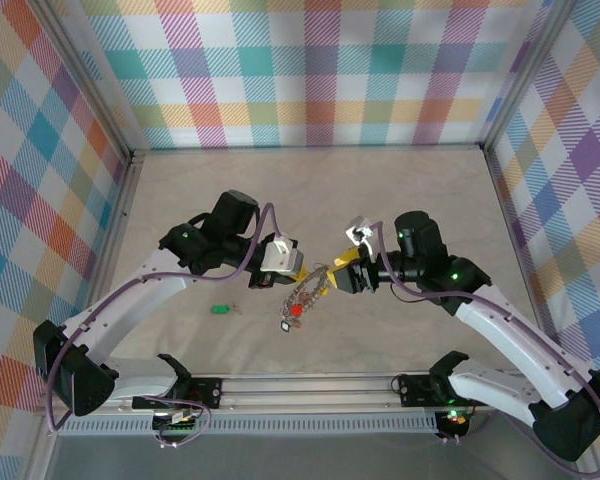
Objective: Put the keys on the keyring
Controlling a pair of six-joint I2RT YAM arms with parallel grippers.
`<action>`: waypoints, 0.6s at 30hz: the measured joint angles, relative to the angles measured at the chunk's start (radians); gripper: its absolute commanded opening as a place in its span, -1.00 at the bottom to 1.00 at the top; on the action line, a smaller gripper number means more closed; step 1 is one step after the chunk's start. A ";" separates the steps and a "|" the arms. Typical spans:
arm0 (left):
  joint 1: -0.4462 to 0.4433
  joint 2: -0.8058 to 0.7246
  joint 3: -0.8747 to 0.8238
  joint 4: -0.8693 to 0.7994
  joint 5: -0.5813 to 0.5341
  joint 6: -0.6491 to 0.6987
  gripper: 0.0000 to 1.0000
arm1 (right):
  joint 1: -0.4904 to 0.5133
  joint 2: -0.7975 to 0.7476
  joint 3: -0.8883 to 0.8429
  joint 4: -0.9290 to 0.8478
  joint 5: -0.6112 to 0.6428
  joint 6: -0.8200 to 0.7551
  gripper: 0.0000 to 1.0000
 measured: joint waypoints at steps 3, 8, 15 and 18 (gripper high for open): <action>0.000 0.000 0.000 0.003 0.008 -0.016 -1.00 | 0.007 -0.018 -0.020 0.042 -0.040 -0.116 -0.17; 0.000 0.000 0.000 0.014 0.019 -0.027 -1.00 | 0.056 -0.073 -0.076 0.113 -0.074 -0.290 -0.22; 0.000 0.000 0.000 0.026 0.022 -0.030 -1.00 | 0.135 0.021 -0.062 0.146 -0.016 -0.441 -0.20; 0.000 0.000 0.000 0.026 0.020 -0.029 -1.00 | 0.146 0.058 -0.045 0.154 0.017 -0.477 -0.19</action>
